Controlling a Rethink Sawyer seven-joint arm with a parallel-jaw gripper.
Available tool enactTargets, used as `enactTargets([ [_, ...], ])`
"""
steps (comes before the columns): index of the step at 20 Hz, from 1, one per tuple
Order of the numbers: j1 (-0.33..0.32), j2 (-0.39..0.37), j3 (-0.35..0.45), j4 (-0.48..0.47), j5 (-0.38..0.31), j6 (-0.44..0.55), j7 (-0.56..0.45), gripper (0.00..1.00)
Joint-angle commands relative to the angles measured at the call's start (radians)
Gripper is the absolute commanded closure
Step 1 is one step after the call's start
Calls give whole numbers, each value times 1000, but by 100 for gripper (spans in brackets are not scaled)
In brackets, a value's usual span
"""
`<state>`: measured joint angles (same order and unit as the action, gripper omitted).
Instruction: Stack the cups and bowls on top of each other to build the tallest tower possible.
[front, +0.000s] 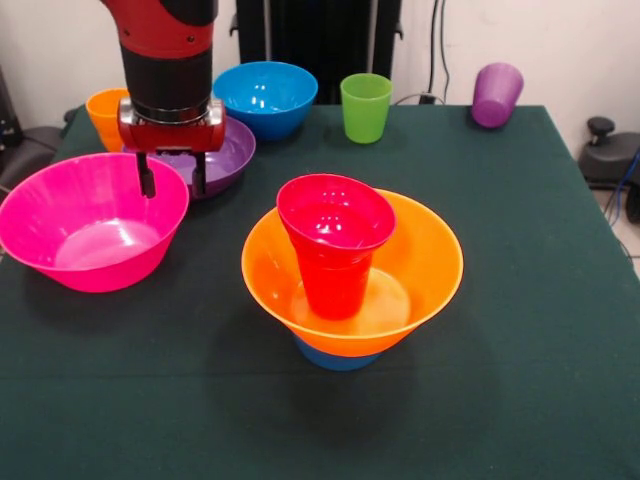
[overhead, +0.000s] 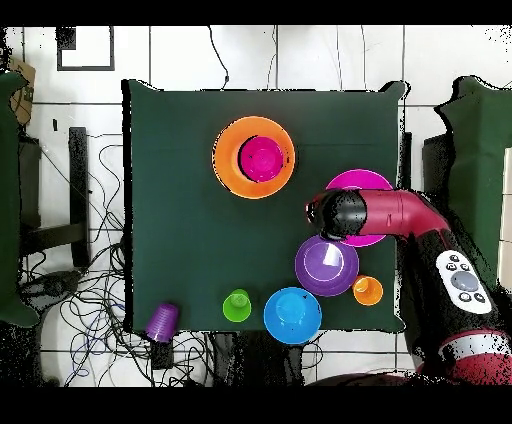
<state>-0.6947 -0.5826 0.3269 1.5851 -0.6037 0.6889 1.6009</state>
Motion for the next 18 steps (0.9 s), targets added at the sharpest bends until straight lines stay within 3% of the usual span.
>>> enactTargets([
  [1,46,-62,-37,133,39,-15,138,0],
  [4,52,-139,-44,199,78,19,130,0],
  [7,55,-148,-58,215,76,1,128,0],
  [18,59,-36,-62,103,52,-54,89,0],
])
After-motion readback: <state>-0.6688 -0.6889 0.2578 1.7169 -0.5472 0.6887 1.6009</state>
